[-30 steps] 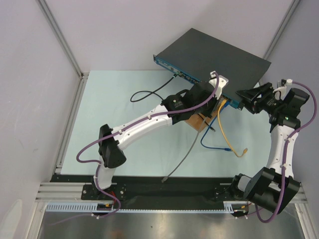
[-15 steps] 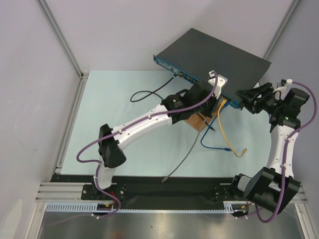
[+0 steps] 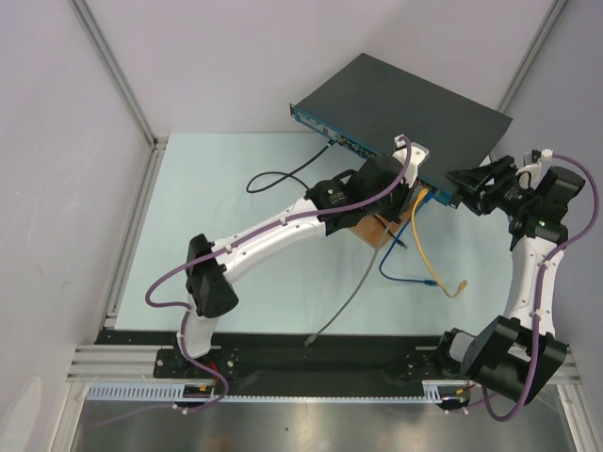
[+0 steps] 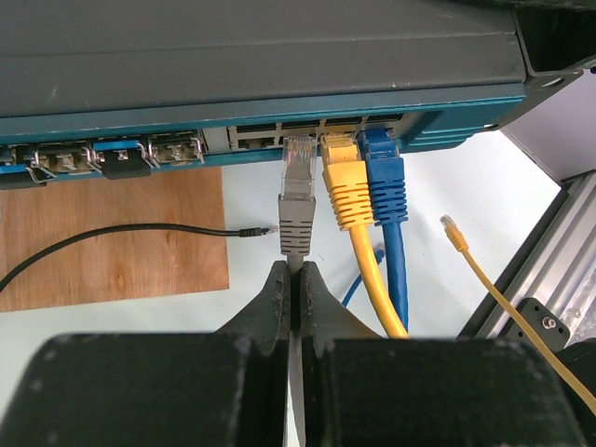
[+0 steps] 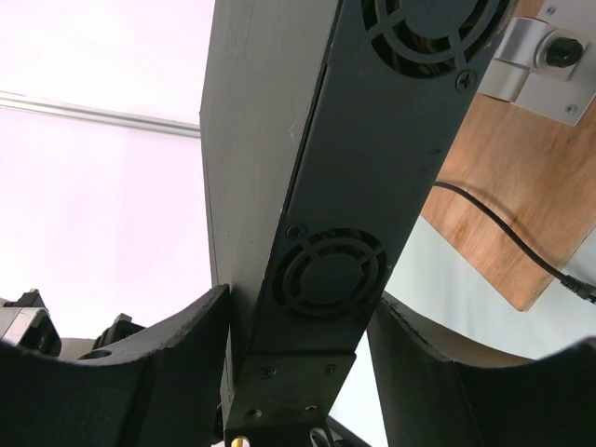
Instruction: Insert the plug into the switch port
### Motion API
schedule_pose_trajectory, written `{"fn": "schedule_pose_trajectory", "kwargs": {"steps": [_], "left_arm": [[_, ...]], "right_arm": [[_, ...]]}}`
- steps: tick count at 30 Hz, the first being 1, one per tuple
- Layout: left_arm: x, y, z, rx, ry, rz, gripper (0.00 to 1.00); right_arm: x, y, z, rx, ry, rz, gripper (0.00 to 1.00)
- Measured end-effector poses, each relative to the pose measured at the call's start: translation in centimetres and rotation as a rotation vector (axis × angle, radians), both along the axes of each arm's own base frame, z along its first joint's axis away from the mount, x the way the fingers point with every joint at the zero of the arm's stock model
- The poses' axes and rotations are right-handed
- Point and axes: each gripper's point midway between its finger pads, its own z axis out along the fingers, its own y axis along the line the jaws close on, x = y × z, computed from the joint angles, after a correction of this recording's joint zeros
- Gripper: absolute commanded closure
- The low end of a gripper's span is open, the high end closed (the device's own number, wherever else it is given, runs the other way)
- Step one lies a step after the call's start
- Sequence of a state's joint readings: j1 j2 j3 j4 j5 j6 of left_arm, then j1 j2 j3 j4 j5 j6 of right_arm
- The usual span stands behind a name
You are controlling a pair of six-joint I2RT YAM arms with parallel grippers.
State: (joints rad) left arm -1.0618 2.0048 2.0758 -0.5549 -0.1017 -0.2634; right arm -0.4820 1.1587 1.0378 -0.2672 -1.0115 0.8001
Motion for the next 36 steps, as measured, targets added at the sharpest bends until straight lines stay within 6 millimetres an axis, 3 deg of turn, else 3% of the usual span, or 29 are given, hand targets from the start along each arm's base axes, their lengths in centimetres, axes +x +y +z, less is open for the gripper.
{"fn": "schedule_pose_trajectory", "kwargs": {"steps": [3, 9, 16, 19, 36], "left_arm": [[0.0, 0.0, 0.0, 0.0, 0.0, 0.0, 1.0], [0.0, 0.2, 0.5, -0.006, 0.008, 0.004, 1.0], [-0.6, 0.4, 2.9, -0.029, 0.017, -0.013, 1.0], [-0.7, 0.3, 3.5, -0.045, 0.019, -0.015, 1.0], [-0.8, 0.3, 2.6, -0.019, 0.043, -0.015, 1.0]], "right_arm": [[0.0, 0.0, 0.0, -0.002, -0.001, 0.001, 0.41], [-0.1, 0.0, -0.2, -0.018, -0.004, 0.004, 0.58], [-0.1, 0.1, -0.2, -0.048, -0.008, 0.01, 0.77], [-0.1, 0.2, -0.3, -0.055, -0.009, 0.01, 0.79], [-0.2, 0.1, -0.2, -0.072, -0.008, 0.007, 0.8]]}}
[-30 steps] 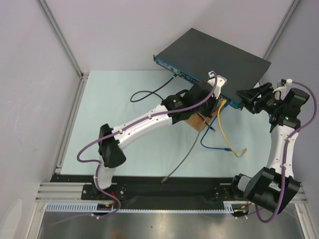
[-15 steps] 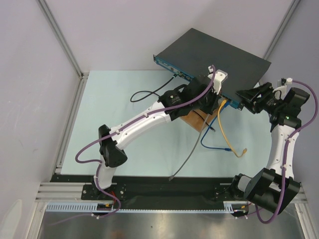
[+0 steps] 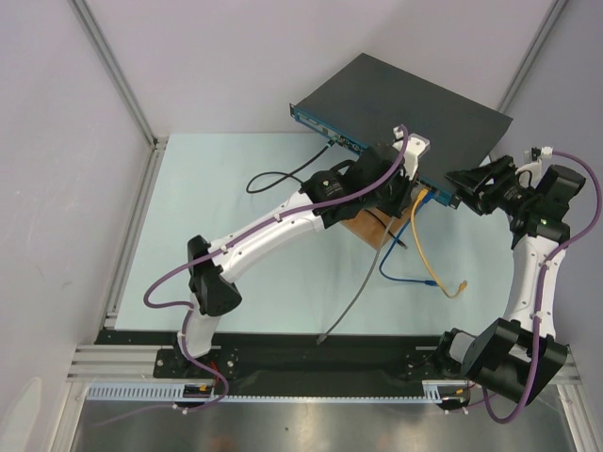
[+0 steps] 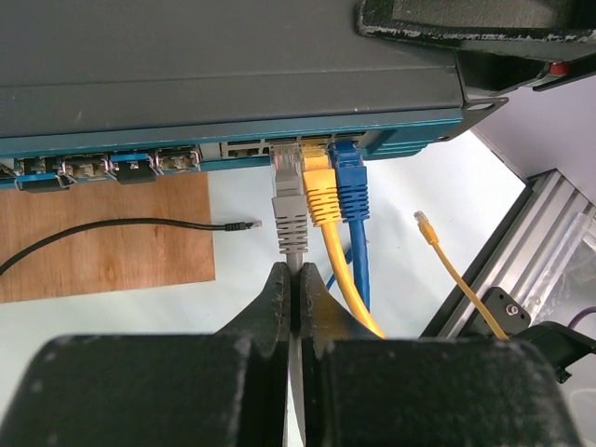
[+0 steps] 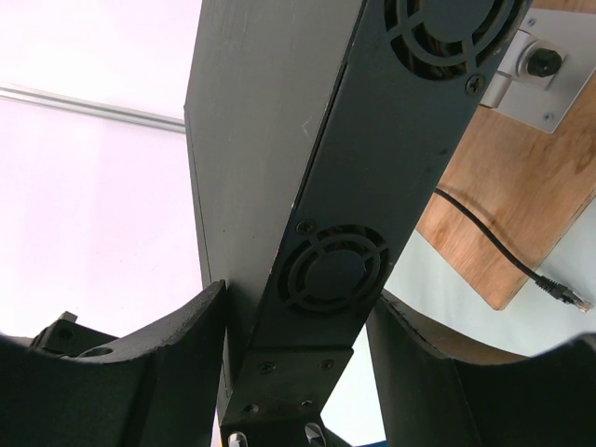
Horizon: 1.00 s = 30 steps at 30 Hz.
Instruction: Insert the plug into the switch port
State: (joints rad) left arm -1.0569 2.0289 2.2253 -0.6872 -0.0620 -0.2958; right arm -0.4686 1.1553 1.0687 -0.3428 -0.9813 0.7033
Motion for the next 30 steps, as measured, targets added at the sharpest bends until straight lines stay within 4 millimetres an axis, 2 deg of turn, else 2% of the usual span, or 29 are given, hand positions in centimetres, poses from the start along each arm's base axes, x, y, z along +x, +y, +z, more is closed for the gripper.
{"fn": "schedule_pose_trajectory", "kwargs": {"steps": [30], "left_arm": [[-0.17, 0.4, -0.67, 0.044, -0.017, -0.034, 1.0]], "right_arm": [[-0.04, 0.06, 0.01, -0.004, 0.001, 0.003, 0.8]]}}
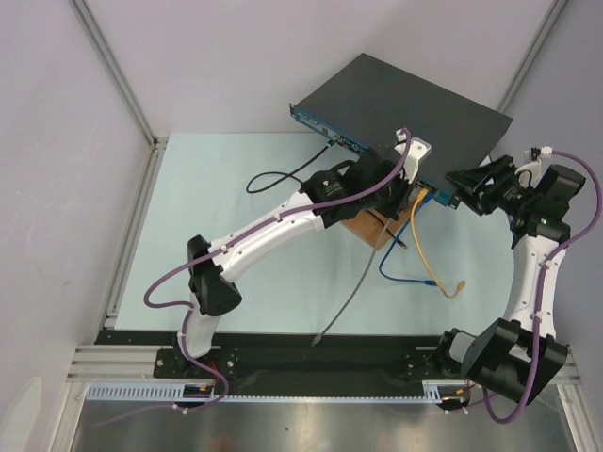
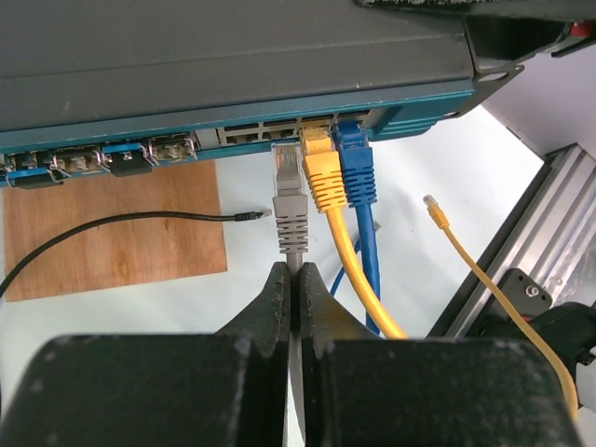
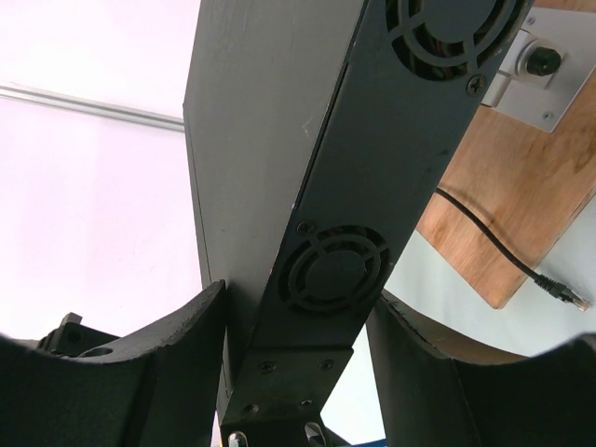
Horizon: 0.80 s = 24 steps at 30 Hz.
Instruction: Insert the plug into the switch port
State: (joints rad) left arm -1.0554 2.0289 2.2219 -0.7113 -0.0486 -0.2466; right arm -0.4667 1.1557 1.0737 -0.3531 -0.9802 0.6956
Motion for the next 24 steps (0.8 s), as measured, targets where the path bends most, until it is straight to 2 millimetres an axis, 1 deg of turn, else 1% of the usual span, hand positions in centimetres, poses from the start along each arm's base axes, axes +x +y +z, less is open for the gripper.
{"fn": "schedule_pose_trajectory", "kwargs": {"steps": [10, 19, 21, 24], "left_arm": [[0.0, 0.1, -0.1, 0.014, -0.014, -0.015, 1.0], [0.2, -0.1, 1.7, -0.015, -0.05, -0.019, 1.0], [0.3, -0.1, 1.8, -0.018, -0.053, -0.019, 1.0], [0.3, -0.2, 1.5, -0.009, -0.048, -0.02, 1.0]], "right_arm": [[0.0, 0.0, 0.0, 0.002, 0.004, 0.002, 0.8], [0.0, 0.0, 0.0, 0.002, 0.005, 0.002, 0.8], [0.0, 0.0, 0.0, 0.002, 0.005, 0.002, 0.8], [0.0, 0.0, 0.1, 0.002, 0.005, 0.002, 0.81]]}}
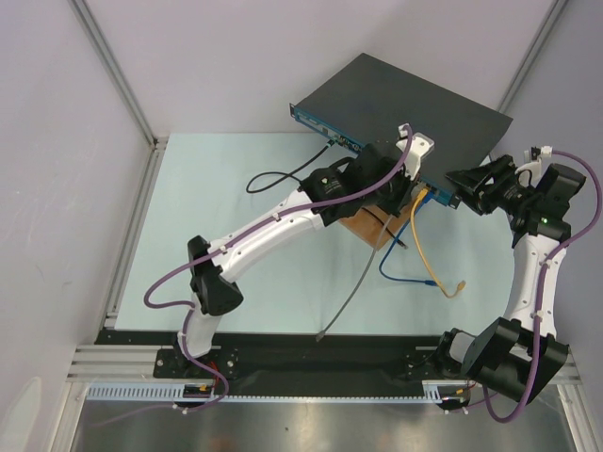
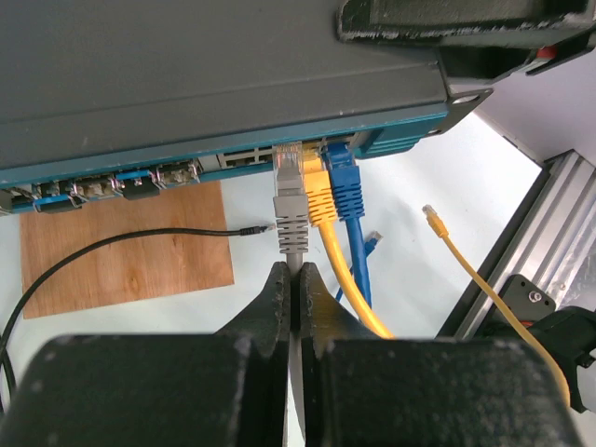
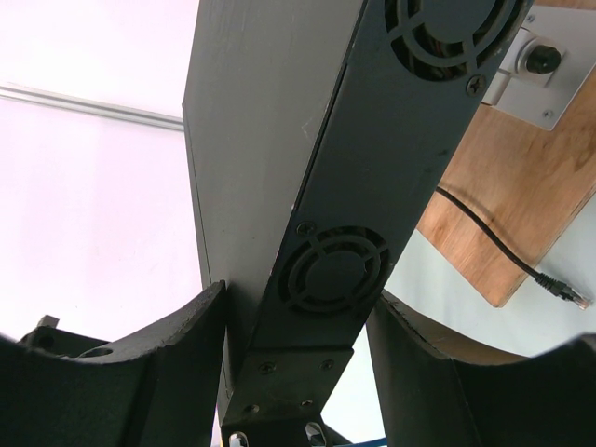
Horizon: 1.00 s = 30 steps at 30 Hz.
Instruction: Insert the plug into the switch port
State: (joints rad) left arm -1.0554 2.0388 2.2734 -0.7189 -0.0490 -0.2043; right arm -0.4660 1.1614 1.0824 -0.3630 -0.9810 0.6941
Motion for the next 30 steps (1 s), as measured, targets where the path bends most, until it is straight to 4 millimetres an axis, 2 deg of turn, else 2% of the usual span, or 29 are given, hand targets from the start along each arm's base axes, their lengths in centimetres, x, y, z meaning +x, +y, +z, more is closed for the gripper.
{"fn": "schedule_pose_trajectory", "kwargs": {"steps": [11, 20, 27, 30], "left_arm": [[0.0, 0.1, -2.3, 0.041, 0.024, 0.0, 1.0], [0.0, 0.1, -2.2, 0.04, 0.024, 0.002, 1.0], [0.2, 0.1, -0.7, 0.015, 0.013, 0.005, 1.0], [0.1, 0.1, -0.7, 0.015, 0.015, 0.003, 1.0]], "right_arm": [[0.0, 0.0, 0.0, -0.001, 0.003, 0.005, 0.81], [0.0, 0.0, -0.1, -0.005, 0.001, 0.007, 0.8], [0.0, 0.0, -0.1, -0.006, 0.001, 0.007, 0.81], [0.0, 0.0, -0.1, -0.006, 0.001, 0.007, 0.81]]}}
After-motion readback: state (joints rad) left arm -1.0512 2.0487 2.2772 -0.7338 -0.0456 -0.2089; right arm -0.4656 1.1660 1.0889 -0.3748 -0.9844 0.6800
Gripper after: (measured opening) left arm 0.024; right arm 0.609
